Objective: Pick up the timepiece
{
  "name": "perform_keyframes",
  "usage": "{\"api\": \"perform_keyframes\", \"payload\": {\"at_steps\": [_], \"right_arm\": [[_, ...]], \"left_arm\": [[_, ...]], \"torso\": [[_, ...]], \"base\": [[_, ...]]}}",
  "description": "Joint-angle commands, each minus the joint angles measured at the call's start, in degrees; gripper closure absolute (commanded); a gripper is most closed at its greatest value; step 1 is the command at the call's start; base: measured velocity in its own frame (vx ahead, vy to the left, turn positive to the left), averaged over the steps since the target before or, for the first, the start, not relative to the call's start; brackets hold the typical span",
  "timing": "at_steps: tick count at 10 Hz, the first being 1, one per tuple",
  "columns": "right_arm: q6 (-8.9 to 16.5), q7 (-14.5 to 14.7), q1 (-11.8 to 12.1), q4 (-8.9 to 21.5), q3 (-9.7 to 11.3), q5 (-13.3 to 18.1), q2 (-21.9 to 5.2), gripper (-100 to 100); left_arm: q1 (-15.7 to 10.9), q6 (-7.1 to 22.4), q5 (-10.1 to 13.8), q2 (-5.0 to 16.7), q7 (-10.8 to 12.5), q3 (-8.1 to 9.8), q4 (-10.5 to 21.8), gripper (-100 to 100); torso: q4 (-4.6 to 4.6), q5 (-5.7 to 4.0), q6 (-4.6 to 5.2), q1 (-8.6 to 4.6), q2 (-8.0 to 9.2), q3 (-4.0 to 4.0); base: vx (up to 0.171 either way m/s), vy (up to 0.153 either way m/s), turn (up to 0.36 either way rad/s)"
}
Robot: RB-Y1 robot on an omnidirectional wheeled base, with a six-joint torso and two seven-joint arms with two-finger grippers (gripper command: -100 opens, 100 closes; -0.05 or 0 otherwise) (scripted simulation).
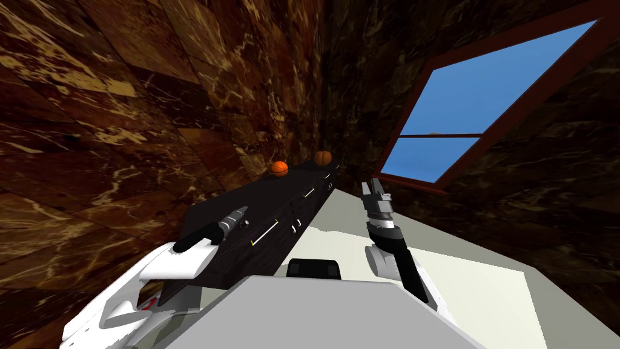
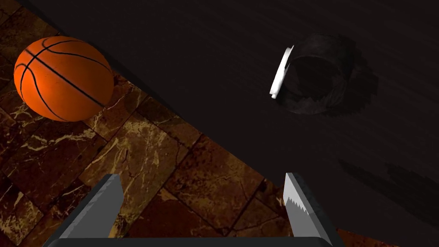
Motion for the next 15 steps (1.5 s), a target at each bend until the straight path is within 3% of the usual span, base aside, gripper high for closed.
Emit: {"api": "perform_keyframes", "payload": {"at_steps": [1, 14, 15], "right_arm": [[0.0, 0.0, 0.0, 0.0, 0.0, 0.0, 0.0, 0], [0.0, 0.0, 0.0, 0.0, 0.0, 0.0, 0.0, 0], [0.0, 0.0, 0.0, 0.0, 0.0, 0.0, 0.0, 0]], "left_arm": [[0.4, 2.9, 0.1, 1.1, -1.0, -0.51, 0.4, -100], [4.4, 19.9, 0.9, 7.4, -6.5, -2.95, -1.3, -100], [4.1, 18.9, 0.8, 7.1, -6.3, -2.95, -0.9, -100]], "torso": [[0.0, 0.0, 0.0, 0.0, 0.0, 0.0], [-0.01, -0.02, 0.01, -0.05, -0.06, -0.04], [-0.01, -0.01, 0.01, -0.03, -0.05, -0.03]], "base": [[0.037, -0.031, 0.048], [0.053, -0.031, 0.029], [0.023, -0.013, 0.006]]}}
